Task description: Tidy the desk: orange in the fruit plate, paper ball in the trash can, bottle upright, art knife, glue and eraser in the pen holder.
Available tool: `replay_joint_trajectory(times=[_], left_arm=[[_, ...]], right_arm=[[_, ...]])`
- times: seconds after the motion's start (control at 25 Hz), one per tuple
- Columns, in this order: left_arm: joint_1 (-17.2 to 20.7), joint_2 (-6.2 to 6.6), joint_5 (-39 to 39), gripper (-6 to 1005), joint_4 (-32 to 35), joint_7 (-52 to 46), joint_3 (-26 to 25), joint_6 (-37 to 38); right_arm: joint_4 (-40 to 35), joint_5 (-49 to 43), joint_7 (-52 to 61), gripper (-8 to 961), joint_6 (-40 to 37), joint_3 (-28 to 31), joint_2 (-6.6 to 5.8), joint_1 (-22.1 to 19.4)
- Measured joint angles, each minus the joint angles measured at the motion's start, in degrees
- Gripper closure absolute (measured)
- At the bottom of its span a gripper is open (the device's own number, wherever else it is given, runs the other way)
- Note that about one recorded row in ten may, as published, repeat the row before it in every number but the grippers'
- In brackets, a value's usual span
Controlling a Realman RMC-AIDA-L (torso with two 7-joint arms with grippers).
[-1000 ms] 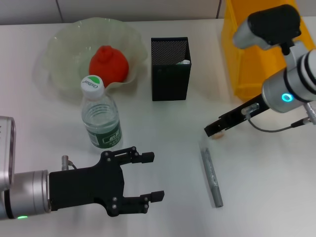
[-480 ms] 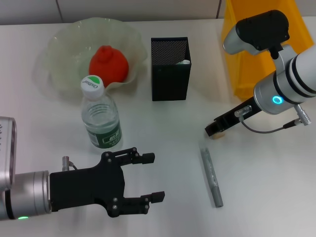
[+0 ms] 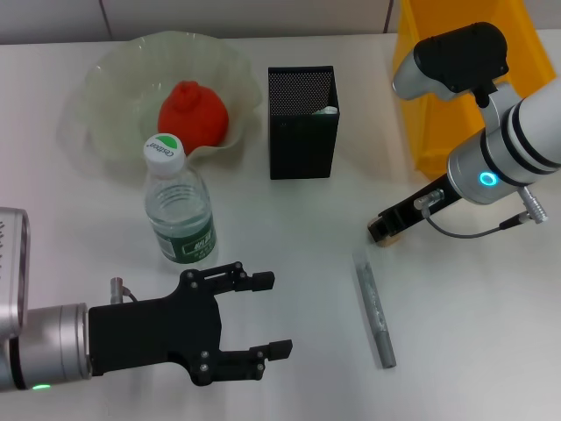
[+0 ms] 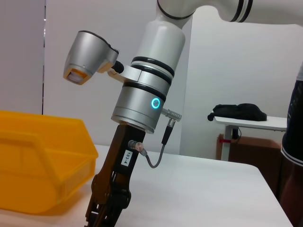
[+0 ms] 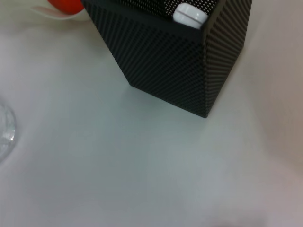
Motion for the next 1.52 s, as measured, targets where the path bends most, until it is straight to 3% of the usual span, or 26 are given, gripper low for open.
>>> replay_joint_trajectory(times=[0.04,0.28,0.44,0.56,0.76,0.96,1.08,1.24,1.52], left_arm=[[0.01,0.0,0.0,214,0.0,0.0,0.0,0.0],[0.09,0.08,-0.01,214,0.01,0.0,0.0,0.17],[0.04,0.16,-0.01,214,0.01,0.0,0.0,0.2],[0.02,0.17,0.01,214,0.01,0.0,0.0,0.22],[0.0,0.17,0.0,214,0.01,0.0,0.0,0.22],[0.0,0.17,0.01,214,0.01,0.0,0.0,0.1],[0.06,0.17,0.01,214,0.01,0.0,0.0,0.12],[0.3,0.18,0.01,214,0.01,0.0,0.0,0.14],[0.29,0.31,0.01,214,0.01,-0.06,0.0,0.32]], right_arm=[[-0.35,-0.01,-0.01,697,-0.02,-0.02,0.01,-0.08],[-11.14,3.21,-0.76,685,-0.96,0.91,-0.11,-4.49],[-22.23,11.72,-5.33,677,-1.11,6.13,0.03,-8.55],[-25.04,16.88,-8.71,671,0.7,9.9,0.0,-8.91],[-19.37,18.22,-11.59,662,7.84,10.96,-0.18,-4.45],[-3.22,18.2,-16.44,652,11.35,14.28,-0.26,4.98],[3.39,18.11,-17.19,646,12.05,15.32,-0.29,8.64],[4.04,18.04,-17.55,638,11.81,15.37,-0.34,9.13],[-6.17,14.05,-13.57,373,3.49,15.18,-0.23,5.43]])
